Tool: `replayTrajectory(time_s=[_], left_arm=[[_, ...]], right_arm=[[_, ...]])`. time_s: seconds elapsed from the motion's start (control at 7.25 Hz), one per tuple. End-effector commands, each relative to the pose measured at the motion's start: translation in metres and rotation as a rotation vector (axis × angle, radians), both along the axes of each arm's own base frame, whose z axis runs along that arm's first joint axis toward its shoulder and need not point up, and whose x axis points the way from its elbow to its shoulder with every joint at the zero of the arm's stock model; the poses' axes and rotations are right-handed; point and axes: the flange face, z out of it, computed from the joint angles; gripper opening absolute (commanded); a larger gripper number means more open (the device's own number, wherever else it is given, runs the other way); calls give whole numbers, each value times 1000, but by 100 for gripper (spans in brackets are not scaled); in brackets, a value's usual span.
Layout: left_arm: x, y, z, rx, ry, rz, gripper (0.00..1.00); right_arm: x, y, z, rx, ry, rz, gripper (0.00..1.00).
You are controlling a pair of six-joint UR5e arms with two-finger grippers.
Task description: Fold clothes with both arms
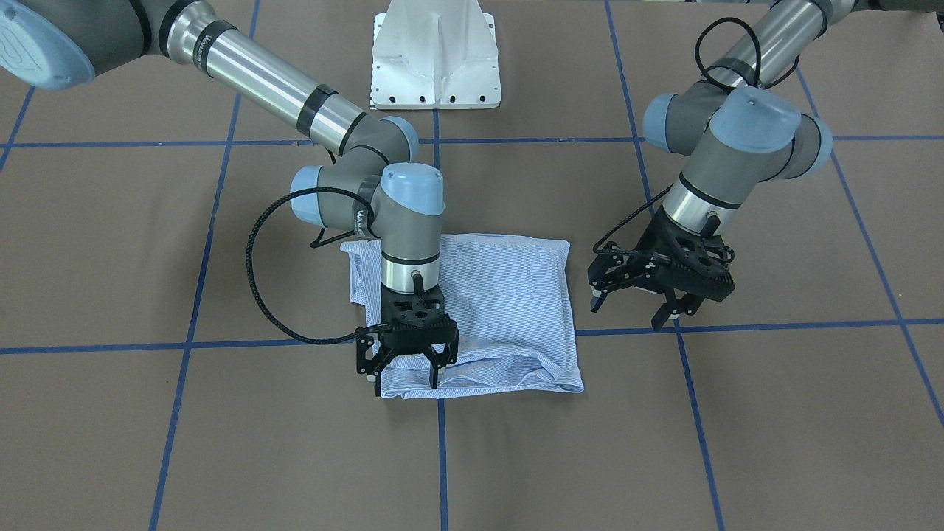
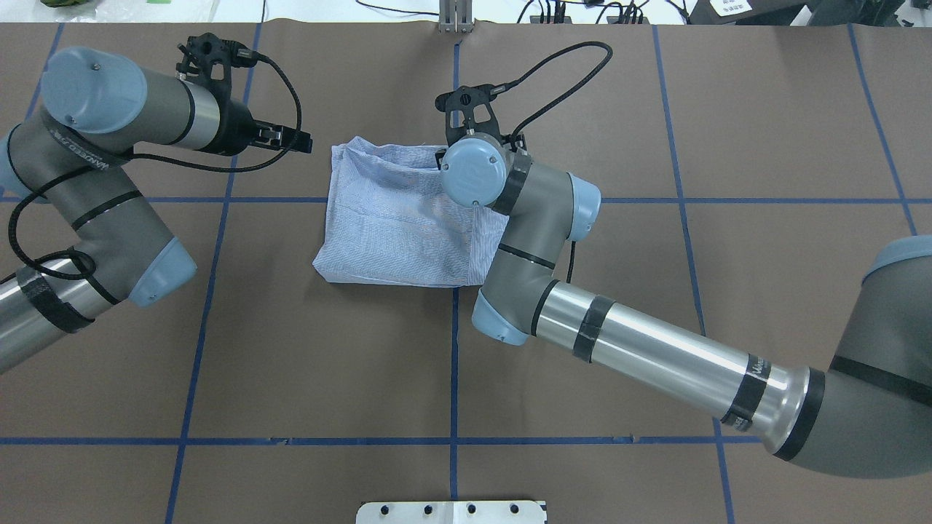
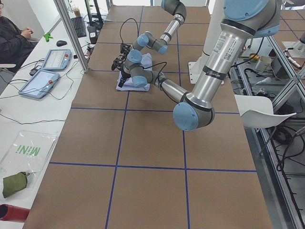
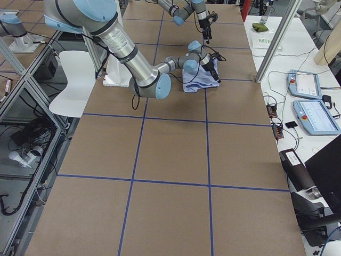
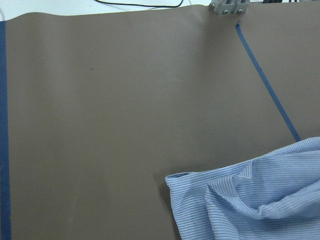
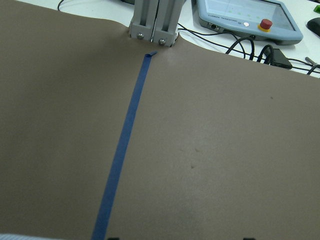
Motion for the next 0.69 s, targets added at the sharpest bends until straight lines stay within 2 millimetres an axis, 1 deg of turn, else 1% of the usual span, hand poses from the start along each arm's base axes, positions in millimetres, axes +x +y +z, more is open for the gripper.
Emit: replayTrajectory(time_s=[0.0, 0.14, 0.28, 0.41, 0.55], left_arm=[[-2, 2, -3, 5, 5, 0, 100], [-6, 7, -2, 7, 6, 0, 100], [-14, 16, -6, 15, 15, 1, 100], [-31, 38, -6, 6, 17, 21, 100], [-62, 70, -29, -26, 13, 70, 100]], right_arm=[[12, -13, -5, 11, -11, 21, 92], [21, -16, -18, -20, -91, 71, 99], [36, -20, -24, -79, -121, 40, 99], [82, -31, -34, -199, -121, -25, 100], [139, -19, -40, -277, -140, -80, 100]])
